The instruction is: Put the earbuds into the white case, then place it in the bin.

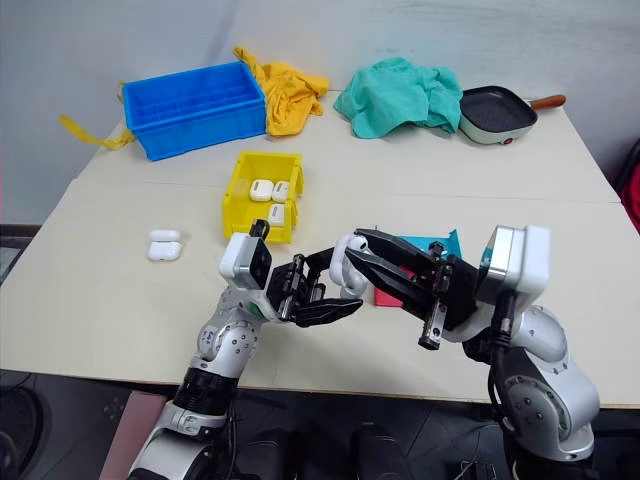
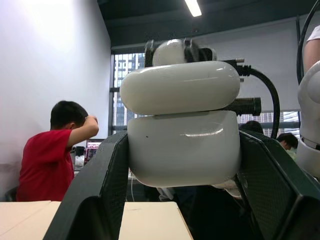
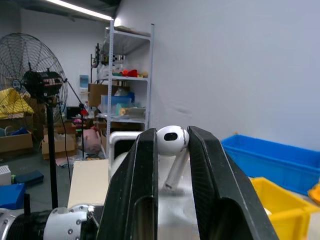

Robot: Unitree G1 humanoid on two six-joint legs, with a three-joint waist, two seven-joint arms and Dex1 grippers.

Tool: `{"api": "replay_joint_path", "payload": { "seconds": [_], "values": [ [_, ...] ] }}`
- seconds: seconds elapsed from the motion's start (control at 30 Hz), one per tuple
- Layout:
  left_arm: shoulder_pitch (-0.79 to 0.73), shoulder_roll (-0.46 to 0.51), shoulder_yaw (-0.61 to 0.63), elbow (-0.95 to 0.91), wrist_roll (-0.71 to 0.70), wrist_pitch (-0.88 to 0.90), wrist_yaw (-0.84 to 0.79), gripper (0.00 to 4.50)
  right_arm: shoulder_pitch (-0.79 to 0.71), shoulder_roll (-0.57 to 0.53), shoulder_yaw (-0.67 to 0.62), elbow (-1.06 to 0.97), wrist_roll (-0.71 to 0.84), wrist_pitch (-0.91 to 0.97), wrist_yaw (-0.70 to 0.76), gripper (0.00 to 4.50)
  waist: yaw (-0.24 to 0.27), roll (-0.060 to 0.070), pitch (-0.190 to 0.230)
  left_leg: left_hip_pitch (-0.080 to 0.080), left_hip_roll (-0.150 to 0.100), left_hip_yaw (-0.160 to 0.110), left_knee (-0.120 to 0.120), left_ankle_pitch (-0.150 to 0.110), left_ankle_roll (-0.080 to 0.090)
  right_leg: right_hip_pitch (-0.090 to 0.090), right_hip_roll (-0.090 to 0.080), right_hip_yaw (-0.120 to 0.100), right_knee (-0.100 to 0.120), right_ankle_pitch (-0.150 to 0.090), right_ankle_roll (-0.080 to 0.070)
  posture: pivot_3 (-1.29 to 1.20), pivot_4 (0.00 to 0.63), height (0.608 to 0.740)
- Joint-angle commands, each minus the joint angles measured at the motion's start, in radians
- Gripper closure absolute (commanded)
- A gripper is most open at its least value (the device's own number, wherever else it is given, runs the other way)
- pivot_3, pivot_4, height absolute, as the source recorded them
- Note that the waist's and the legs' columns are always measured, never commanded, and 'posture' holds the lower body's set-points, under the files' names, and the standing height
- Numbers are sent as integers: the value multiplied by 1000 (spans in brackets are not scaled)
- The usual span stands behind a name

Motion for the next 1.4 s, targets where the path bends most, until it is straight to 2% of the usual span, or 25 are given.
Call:
{"api": "replay_joint_path", "payload": {
  "seconds": [0.03, 0.63, 0.87, 0.97, 1.2, 1.37, 1.4],
  "values": [
    [-5, -18, 5, -50, -13, -11, 10, 1719, -4, 14, -3, 10, 0, -50, -13, 4050, 0, 0, 0, 0, 0, 0, 0, 0, 0, 0, 0, 0, 0, 0, 0, 0, 150, 740],
    [-7, -64, -11, -54, 2, -52, 20, 1719, 19, -4, 74, 71, -17, -69, -6, 4050, 0, 0, 0, 0, 0, 0, 0, 0, 0, 0, 0, 0, 0, 0, 0, 0, 150, 740],
    [-22, -79, -4, -58, 5, -69, 26, 1719, 29, -24, 45, 114, 6, -67, 5, 4050, 0, 0, 0, 0, 0, 0, 0, 0, 1, 0, 0, 0, -1, 0, 0, 0, 150, 740],
    [-28, -82, -2, -58, 5, -75, 26, 1719, 21, -69, 31, 111, 88, 1, 17, 4050, 0, 0, 0, 0, 0, 0, 0, 0, 1, 0, 0, 0, -1, 0, 0, 0, 150, 740],
    [-34, -82, 7, -43, 10, -88, 17, 1719, -5, -133, -14, 115, 122, 8, 33, 1753, 1, 0, 0, 0, 0, 0, 0, -2, 4, 0, 0, 0, -1, 0, 0, 0, 150, 740],
    [-20, -44, 40, -7, 32, -114, 21, 1719, 84, -226, -167, 115, 161, 26, 51, 65, 7, -1, 0, -1, 0, 0, 0, -2, 4, 0, 0, 0, -2, 0, 0, 0, 150, 740],
    [-14, -28, 51, 12, 44, -129, 19, 1719, 122, -251, -211, 122, 154, 24, 72, 28, 8, -1, 0, -2, 0, 0, 0, -2, 4, 0, 0, 0, -3, 0, 0, 0, 150, 740]
  ]
}}
